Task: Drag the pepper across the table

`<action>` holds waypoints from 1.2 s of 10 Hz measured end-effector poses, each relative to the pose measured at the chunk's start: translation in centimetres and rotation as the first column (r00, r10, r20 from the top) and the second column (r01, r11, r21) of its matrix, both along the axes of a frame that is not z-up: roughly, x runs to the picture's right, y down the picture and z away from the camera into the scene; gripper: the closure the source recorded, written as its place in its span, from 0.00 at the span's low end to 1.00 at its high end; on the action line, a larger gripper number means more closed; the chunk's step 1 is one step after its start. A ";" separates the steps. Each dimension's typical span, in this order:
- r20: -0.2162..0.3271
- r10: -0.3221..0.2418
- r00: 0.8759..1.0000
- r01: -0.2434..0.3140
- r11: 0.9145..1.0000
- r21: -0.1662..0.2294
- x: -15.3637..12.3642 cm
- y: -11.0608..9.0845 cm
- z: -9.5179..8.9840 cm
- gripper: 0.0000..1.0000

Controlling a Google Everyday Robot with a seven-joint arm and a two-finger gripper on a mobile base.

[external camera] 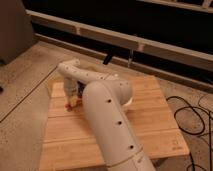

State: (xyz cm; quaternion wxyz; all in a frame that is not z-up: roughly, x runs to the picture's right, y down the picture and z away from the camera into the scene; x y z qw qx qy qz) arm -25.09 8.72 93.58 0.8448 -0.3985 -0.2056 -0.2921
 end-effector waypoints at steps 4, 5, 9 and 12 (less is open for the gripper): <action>0.126 -0.139 0.982 0.137 0.990 0.025 -7.3 -0.4 -0.1 1.00; 0.143 -0.157 0.977 0.153 0.987 0.040 -8.4 -0.9 -0.3 1.00; 0.263 -0.234 0.936 0.212 0.971 0.109 -14.8 -2.6 -2.3 1.00; 0.312 -0.230 0.922 0.209 0.973 0.100 -16.6 -2.3 -3.4 0.95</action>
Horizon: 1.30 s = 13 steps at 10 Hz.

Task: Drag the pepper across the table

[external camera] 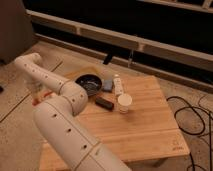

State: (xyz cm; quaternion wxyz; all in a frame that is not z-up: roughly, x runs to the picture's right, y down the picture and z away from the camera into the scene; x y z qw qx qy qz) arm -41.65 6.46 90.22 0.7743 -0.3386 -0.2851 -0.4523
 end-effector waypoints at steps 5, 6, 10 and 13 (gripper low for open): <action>0.000 0.000 1.000 0.000 1.000 -0.001 0.0 0.0 0.0 0.38; 0.001 -0.001 1.000 0.001 1.000 -0.001 -0.1 0.1 0.0 0.26; 0.001 -0.001 1.000 0.001 1.000 -0.002 -0.1 0.1 0.0 0.20; 0.001 -0.001 1.000 0.001 1.000 -0.002 -0.1 0.1 0.0 0.20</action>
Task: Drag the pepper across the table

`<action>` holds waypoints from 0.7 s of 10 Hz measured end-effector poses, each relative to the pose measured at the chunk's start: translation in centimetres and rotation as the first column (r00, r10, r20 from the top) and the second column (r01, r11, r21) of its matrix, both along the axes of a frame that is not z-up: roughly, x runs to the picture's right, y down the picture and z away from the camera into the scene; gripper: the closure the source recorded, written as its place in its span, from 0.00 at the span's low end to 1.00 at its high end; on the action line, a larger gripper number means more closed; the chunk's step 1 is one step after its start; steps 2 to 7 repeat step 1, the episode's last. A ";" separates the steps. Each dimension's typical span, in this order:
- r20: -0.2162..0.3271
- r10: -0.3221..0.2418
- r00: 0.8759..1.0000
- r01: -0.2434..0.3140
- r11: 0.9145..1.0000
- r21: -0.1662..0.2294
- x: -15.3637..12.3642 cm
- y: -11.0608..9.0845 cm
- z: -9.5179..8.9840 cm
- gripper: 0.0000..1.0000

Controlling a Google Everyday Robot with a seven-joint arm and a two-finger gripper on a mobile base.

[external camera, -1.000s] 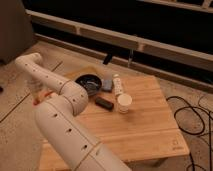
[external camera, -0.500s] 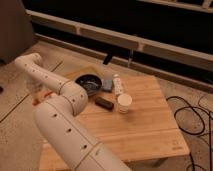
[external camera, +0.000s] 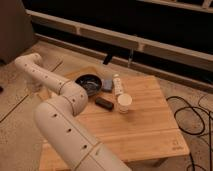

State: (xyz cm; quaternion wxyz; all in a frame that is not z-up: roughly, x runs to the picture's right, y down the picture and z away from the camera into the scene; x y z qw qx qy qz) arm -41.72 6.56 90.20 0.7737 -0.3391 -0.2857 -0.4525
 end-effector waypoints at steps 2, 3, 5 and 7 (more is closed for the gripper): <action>0.000 0.000 1.000 0.000 1.000 0.000 0.0 0.0 0.0 0.20; 0.000 0.000 1.000 0.000 1.000 0.000 0.0 0.0 0.0 0.20; 0.000 0.000 1.000 0.000 1.000 0.000 0.0 0.0 0.0 0.20; 0.000 0.000 1.000 0.000 1.000 0.000 0.0 0.0 0.0 0.20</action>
